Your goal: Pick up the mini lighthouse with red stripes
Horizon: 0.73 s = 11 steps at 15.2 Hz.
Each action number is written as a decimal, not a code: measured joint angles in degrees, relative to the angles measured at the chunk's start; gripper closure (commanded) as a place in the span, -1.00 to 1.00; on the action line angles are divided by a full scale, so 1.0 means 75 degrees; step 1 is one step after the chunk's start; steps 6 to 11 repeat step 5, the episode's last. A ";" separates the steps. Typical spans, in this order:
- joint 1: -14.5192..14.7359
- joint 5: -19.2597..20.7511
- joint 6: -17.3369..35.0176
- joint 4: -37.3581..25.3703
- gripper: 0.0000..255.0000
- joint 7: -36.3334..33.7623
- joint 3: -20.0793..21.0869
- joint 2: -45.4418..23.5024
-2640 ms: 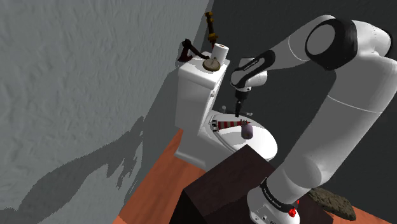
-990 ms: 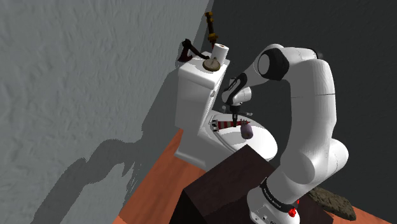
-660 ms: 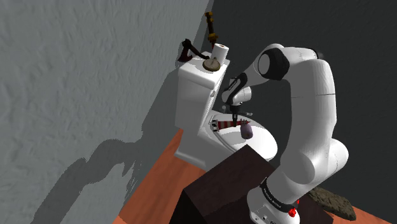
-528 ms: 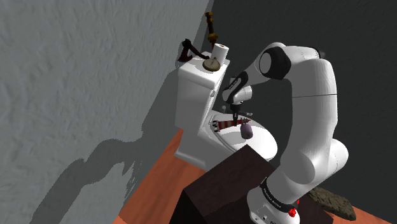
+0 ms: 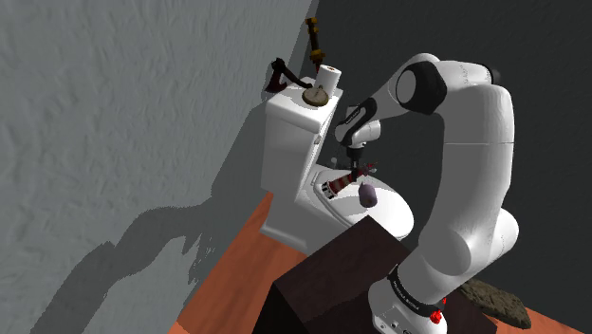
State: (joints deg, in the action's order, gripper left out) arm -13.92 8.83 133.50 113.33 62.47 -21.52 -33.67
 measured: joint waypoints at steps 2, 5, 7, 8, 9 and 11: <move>0.0045 0.0042 -0.0132 0.0054 1.00 0.0002 -0.0038 0.0187; 0.0066 0.0081 -0.0310 0.0052 1.00 0.0039 -0.0080 0.0376; 0.0066 0.0081 -0.0310 0.0052 1.00 0.0039 -0.0080 0.0376; 0.0066 0.0081 -0.0310 0.0052 1.00 0.0039 -0.0080 0.0376; 0.0066 0.0081 -0.0310 0.0052 1.00 0.0039 -0.0080 0.0376; 0.0066 0.0081 -0.0310 0.0052 1.00 0.0039 -0.0080 0.0376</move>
